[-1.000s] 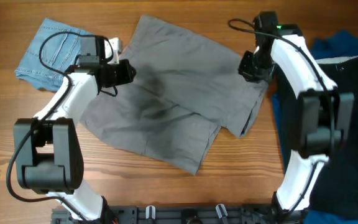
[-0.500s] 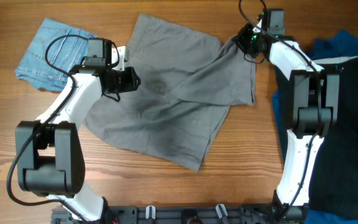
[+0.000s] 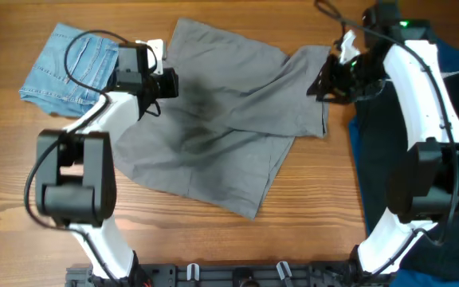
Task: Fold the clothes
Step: 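Grasp the shorts waistband corners with both grippers and pull them flat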
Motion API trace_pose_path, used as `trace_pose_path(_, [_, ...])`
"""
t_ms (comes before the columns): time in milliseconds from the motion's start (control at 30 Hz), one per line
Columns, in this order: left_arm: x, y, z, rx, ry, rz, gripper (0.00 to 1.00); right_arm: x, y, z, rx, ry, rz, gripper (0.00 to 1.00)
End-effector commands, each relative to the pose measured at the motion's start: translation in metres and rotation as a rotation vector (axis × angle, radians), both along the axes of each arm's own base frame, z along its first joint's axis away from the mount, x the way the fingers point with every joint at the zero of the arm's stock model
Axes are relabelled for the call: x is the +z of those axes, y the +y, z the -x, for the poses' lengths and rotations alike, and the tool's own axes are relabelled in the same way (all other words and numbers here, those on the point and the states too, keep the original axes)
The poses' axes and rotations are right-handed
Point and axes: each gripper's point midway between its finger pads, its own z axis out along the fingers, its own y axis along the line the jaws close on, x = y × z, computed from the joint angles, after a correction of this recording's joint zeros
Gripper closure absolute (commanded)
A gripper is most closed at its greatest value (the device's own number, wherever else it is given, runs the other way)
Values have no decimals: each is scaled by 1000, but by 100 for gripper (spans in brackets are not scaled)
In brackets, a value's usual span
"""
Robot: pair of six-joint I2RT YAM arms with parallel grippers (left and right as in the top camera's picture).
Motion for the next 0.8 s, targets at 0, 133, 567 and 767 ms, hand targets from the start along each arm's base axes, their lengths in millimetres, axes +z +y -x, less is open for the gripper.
trace_pose_path(0, [-57,46,-2,118,79,-78,89,-21,16,24,143,48,115,70])
trace_pose_path(133, [-72,114,2,378,150,22,96,-55,21,46,142,128,283,70])
trace_pose_path(567, [-7,121,4,357,90,113,90,-153,63,39,315,-156,116,32])
trace_pose_path(767, [23,120,9,355,63,113,88,-159,75,19,315,-278,104,47])
